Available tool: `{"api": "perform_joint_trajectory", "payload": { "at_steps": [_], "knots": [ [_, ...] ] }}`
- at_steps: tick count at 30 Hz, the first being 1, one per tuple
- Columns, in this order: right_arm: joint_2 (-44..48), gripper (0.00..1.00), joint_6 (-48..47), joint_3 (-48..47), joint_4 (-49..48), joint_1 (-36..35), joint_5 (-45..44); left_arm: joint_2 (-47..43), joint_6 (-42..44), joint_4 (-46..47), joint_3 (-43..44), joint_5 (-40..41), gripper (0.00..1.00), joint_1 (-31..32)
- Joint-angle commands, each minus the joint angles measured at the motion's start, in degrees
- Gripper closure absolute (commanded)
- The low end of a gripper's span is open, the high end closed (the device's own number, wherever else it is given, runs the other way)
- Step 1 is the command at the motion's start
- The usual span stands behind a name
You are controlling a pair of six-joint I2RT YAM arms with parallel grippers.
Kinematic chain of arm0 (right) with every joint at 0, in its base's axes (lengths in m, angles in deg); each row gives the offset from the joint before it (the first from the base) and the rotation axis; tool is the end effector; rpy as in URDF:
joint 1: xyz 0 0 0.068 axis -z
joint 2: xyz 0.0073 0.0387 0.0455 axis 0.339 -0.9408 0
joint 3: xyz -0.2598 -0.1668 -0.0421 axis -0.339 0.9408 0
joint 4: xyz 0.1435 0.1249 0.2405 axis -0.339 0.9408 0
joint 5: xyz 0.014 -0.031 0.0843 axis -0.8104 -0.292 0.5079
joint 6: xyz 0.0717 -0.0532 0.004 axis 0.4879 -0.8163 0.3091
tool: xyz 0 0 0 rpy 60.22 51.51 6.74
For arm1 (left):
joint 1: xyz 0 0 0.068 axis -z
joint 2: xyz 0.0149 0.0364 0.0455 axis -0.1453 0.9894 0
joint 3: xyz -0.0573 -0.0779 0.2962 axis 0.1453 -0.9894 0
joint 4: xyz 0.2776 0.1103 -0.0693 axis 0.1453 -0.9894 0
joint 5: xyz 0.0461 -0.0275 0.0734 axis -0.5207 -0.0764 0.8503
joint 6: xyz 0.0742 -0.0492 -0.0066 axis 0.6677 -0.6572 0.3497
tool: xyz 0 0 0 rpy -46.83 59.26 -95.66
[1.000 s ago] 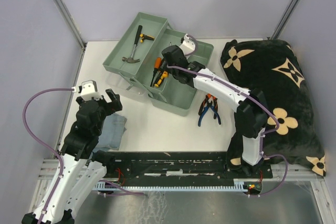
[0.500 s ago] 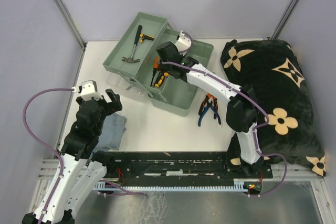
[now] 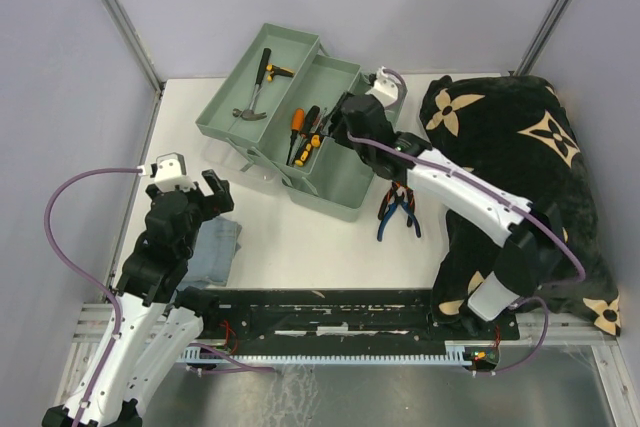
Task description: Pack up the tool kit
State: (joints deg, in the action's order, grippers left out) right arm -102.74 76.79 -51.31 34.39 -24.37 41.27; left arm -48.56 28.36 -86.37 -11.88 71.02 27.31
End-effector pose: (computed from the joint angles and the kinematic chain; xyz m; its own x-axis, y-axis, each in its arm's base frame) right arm 0.3652 0.3034 0.3635 -0.4450 0.5623 -0.6970 0.0678 0.7972 0.5999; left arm 0.1686 -0.0255 0.3312 -0.2579 -0.2436 -0.9350 -0.1436 0.9666 -0.2123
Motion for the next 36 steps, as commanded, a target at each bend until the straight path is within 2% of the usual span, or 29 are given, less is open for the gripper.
{"api": "perform_joint_trajectory", "payload": {
  "at_steps": [1, 8, 14, 20, 29, 36],
  "knots": [
    [8.4, 0.38, -2.5, 9.7, -6.7, 0.1, 5.5, 0.0, -0.9, 2.9, 0.2, -0.5, 0.03, -0.4],
    [22.3, 0.35, -4.2, 25.5, -8.2, 0.1, 8.2, 0.0, -0.8, 2.6, 0.2, -0.4, 0.03, -0.4],
    [32.2, 0.32, -7.7, 31.2, 2.5, 0.1, 7.6, -0.2, -0.8, 2.4, 0.2, -0.3, 0.03, -0.4],
    [41.1, 0.3, -6.9, 39.9, 9.1, 0.1, 4.9, 0.0, -0.8, 2.3, 0.2, -0.6, 0.03, -0.4],
    [44.7, 0.29, -4.0, 46.4, 15.4, 0.2, 0.1, 0.5, -0.7, 2.0, 0.2, -0.8, 0.03, -0.4],
    [40.7, 0.29, -3.3, 47.4, 17.9, 0.1, -6.1, 0.7, -0.7, 2.0, 0.2, -1.0, 0.03, -0.5]
  ]
}}
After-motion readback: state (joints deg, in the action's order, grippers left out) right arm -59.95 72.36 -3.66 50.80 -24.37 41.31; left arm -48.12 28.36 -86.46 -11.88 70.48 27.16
